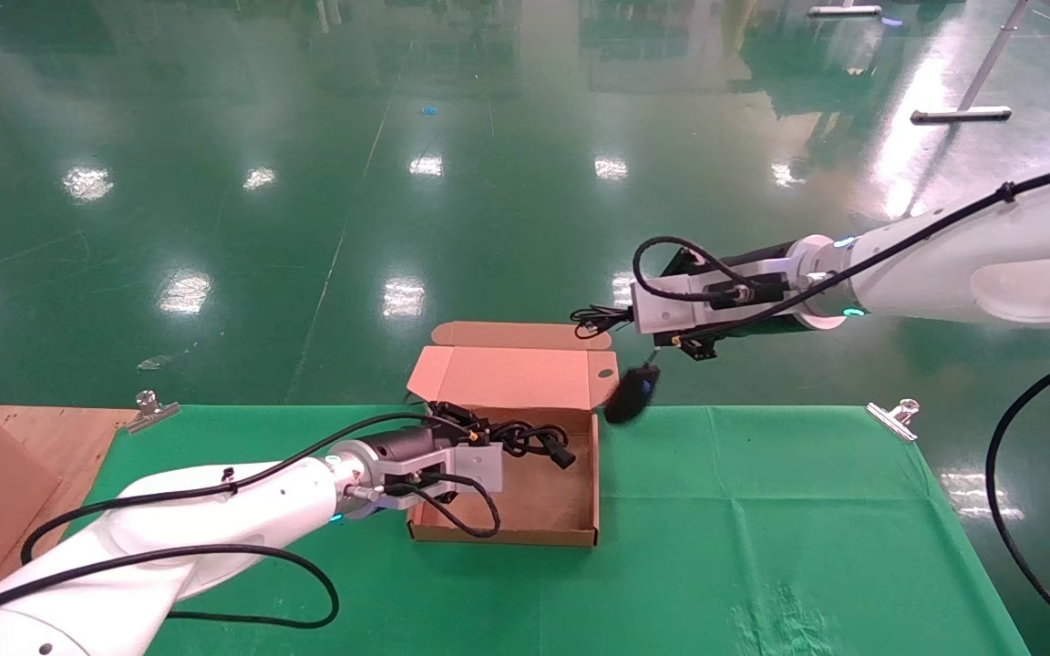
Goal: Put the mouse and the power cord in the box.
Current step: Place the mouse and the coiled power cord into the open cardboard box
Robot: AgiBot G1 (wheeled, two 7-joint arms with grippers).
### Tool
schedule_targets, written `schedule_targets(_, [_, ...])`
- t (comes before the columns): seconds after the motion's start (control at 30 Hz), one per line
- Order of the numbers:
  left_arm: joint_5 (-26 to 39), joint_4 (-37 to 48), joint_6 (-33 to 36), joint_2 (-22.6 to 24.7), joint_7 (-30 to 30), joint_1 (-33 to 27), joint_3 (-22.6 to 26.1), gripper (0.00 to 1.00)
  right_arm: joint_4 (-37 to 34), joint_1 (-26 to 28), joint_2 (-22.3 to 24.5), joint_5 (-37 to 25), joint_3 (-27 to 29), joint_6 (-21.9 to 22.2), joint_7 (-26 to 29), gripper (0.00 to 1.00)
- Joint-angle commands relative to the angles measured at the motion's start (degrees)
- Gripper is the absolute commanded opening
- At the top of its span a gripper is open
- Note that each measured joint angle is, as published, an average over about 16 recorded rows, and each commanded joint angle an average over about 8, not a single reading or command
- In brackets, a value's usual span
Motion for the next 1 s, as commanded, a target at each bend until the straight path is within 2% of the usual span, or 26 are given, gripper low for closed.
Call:
schedule_targets(0.03, [-0.65,-0.77,-0.91,-0.05,-0.37,0.34,1.57,0.99,-0.28,-0.25,0.0,0.08,-0.01,0.36,-0.2,0.0])
schedule_targets(0.53, [-7.25,-1.15,-2.84,-0.4,-2.18,-0.79,8.45,1.0,2.14,-1.69,-0.73,1.4,-0.17,-0.99,-0.59,0.0])
schedule_targets(0.77, [-13.79,1.57,1.37,-3.14,-0.92,-3.8,5.78,1.0,6.3,-1.96,-1.23,3.13,-0.8,-3.15,0.8,0.0])
schedule_targets(1.0, [-20.31,2.56,10.32,-11.68,4.21,-4.78,0.88,1.0,13.33,-3.49,-1.64,6.06,-3.46,-4.87,3.72,0.0])
